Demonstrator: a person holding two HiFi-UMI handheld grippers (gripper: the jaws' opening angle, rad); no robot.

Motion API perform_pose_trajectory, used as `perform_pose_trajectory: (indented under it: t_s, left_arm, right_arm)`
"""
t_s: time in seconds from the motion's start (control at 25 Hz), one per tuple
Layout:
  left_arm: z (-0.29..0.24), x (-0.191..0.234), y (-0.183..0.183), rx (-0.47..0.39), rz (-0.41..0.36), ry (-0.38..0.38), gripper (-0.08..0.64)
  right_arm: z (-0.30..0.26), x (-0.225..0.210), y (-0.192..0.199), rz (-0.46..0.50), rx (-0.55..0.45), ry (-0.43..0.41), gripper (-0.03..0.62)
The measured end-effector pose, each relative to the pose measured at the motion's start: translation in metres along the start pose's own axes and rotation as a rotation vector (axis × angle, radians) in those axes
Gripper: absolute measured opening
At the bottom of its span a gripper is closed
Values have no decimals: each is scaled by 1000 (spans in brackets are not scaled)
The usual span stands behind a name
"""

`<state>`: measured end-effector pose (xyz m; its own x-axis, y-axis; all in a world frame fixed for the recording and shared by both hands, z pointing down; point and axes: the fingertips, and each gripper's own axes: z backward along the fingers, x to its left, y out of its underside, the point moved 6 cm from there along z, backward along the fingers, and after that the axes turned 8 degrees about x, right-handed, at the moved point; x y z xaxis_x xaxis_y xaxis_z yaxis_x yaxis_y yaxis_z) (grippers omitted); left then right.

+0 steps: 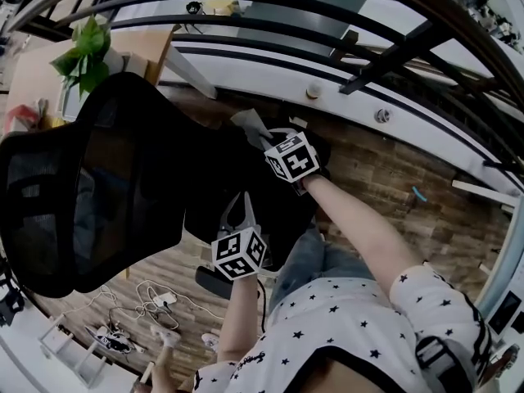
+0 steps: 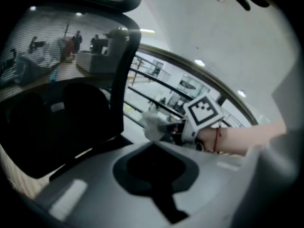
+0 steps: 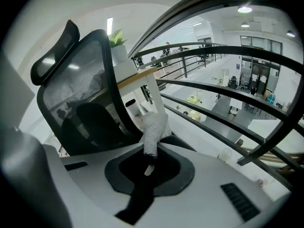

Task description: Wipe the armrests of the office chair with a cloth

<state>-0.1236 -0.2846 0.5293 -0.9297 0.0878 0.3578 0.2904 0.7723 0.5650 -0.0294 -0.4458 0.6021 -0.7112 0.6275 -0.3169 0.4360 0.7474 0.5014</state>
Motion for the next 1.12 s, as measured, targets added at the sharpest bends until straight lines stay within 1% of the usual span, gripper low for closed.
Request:
perform_pose_trajectory:
  t_s: [0.32,0.6,0.72,0.92,1.12]
  left_arm:
    - [-6,8,8,31,14,-1,5]
    - [-7,5,12,42,20,11,5]
    - [-9,5,13,44,24,14,5]
    - [-9,4,14,43,29,12,5]
    - [-6,1,15,37,31,9,5]
  right_arm:
    - [-24,-11,4,9,64,50,32]
    - [-32,-22,7,18,117,120,32]
    - [-35,-21,8,19,134,121,32]
    - [-33,-20,6,26,128,124,32]
    - [-29,-21,10,39,144,132,32]
